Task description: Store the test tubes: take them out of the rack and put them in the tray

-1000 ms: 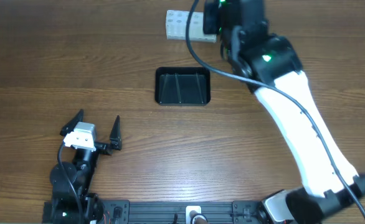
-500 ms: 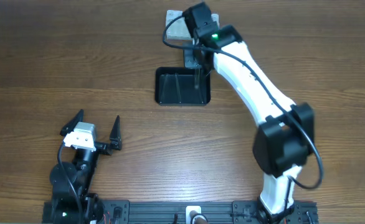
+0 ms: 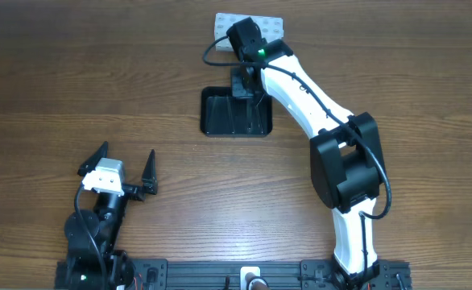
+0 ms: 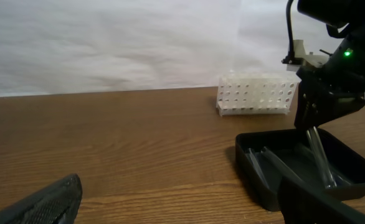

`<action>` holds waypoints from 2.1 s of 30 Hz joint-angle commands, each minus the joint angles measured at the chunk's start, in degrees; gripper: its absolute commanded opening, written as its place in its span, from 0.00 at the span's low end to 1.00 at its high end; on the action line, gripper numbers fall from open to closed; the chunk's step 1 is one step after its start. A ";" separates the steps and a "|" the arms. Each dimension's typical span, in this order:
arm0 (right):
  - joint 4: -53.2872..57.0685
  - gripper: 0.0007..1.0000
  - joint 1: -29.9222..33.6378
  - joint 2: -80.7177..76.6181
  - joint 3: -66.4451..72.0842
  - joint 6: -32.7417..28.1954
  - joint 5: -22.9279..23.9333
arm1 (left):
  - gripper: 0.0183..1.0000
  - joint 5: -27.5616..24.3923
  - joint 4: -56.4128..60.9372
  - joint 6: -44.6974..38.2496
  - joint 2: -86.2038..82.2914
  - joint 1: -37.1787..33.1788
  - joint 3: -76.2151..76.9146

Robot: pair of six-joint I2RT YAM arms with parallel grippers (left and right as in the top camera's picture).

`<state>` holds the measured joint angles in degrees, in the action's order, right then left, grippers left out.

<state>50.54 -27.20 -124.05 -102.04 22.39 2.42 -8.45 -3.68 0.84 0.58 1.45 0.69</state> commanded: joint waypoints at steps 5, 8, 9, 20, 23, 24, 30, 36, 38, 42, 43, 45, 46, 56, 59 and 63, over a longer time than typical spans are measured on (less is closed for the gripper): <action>-0.11 0.25 -1.14 -0.92 0.15 0.35 -0.44 | 1.00 -0.72 0.02 -0.83 -0.35 -0.35 -0.35; 0.02 0.32 -0.94 -0.92 0.15 0.33 -0.44 | 1.00 -0.72 0.02 -0.83 -0.35 -0.35 -0.35; 0.00 0.36 -0.83 -0.90 0.15 0.31 -0.44 | 1.00 -0.72 0.02 -0.85 -0.35 -0.35 -0.35; -2.82 0.61 1.53 17.59 0.04 -12.55 3.26 | 1.00 -0.72 0.02 -0.83 -0.35 -0.35 -0.35; -3.21 0.71 2.95 25.94 0.07 -18.51 3.26 | 1.00 -0.72 0.02 -0.85 -0.35 -0.35 -0.35; -2.80 0.77 3.69 28.39 0.11 -19.76 3.26 | 1.00 -0.70 0.02 -0.85 -0.35 -0.35 -0.35; 0.70 0.99 10.43 44.48 4.85 -24.11 3.30 | 1.00 -0.72 0.02 -0.83 -0.35 -0.35 -0.35; -6.10 0.99 21.73 67.93 24.15 -25.68 3.17 | 1.00 -0.72 0.02 -0.85 -0.35 -0.35 -0.35; -7.15 0.99 25.27 74.97 30.34 -25.70 3.21 | 1.00 -0.72 0.02 -0.83 -0.35 -0.35 -0.35; -8.83 0.99 28.30 87.80 41.59 -25.18 3.13 | 1.00 -0.72 0.02 -0.83 -0.35 -0.35 -0.35; -9.73 0.99 28.20 90.75 44.41 -23.98 2.80 | 1.00 -0.72 0.02 -0.85 -0.35 -0.35 -0.35; -12.46 0.99 27.63 95.58 49.83 -22.16 1.36 | 1.00 -0.72 0.02 -0.85 -0.35 -0.35 -0.35; -16.26 0.99 26.99 99.25 54.71 -21.51 0.04 | 1.00 -0.72 0.02 -0.85 -0.35 -0.35 -0.35; -33.14 0.99 27.41 117.98 81.48 -16.17 -1.11 | 1.00 -0.72 0.02 -0.83 -0.35 -0.35 -0.35; -37.05 0.99 28.02 122.84 88.89 -16.11 -0.76 | 1.00 -0.72 0.02 -0.83 -0.35 -0.35 -0.35; -47.60 0.99 28.87 123.73 98.60 -17.07 4.94 | 1.00 -0.72 0.02 -0.85 -0.35 -0.35 -0.35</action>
<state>7.66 0.91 -1.02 -9.34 5.67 3.18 -8.45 -3.66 0.84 0.58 1.45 0.69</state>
